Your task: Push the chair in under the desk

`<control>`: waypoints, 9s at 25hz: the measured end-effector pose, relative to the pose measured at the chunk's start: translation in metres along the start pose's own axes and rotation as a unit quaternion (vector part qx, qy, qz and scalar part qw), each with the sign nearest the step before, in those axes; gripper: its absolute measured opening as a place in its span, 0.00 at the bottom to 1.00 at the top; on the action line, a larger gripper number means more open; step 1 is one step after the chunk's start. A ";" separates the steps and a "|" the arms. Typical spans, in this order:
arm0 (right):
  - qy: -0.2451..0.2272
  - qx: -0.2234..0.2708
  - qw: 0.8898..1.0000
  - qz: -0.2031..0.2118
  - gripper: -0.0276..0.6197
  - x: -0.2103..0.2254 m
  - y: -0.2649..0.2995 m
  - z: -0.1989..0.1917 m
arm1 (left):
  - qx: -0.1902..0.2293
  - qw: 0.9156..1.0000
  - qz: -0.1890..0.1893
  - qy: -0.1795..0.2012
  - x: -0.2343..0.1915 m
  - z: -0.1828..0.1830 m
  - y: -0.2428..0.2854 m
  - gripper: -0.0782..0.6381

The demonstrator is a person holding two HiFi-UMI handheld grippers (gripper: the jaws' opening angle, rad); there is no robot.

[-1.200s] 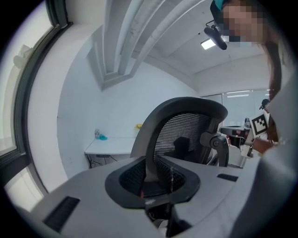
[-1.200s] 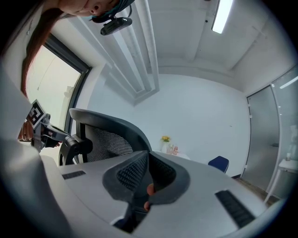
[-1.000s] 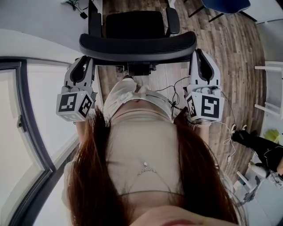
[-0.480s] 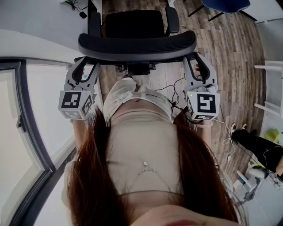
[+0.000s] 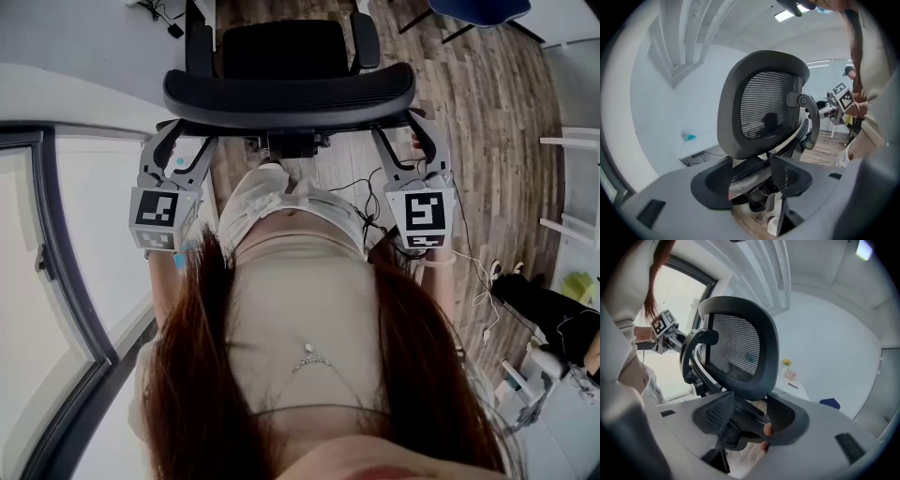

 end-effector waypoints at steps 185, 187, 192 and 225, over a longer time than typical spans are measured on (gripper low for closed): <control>-0.150 -0.086 0.985 0.025 0.54 0.199 0.303 0.019 | -0.032 0.996 0.002 0.086 -0.153 0.121 0.292 0.57; -0.149 -0.087 0.985 0.024 0.54 0.200 0.305 0.019 | -0.033 0.996 0.001 0.086 -0.154 0.122 0.294 0.57; -0.149 -0.089 0.985 0.021 0.54 0.203 0.307 0.020 | -0.032 0.996 -0.001 0.089 -0.157 0.124 0.297 0.57; -0.177 -0.107 0.978 -0.026 0.55 0.230 0.365 0.028 | -0.014 0.996 0.007 0.091 -0.186 0.142 0.341 0.57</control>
Point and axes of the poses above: the fingertips, and each gripper's own axes: y forward along the fingers, x to its right, z out of its top, the point moved 8 cm from there along -y, backward along the fingers, and after that the axes turned 3 degrees about y, right-handed, at the moved point
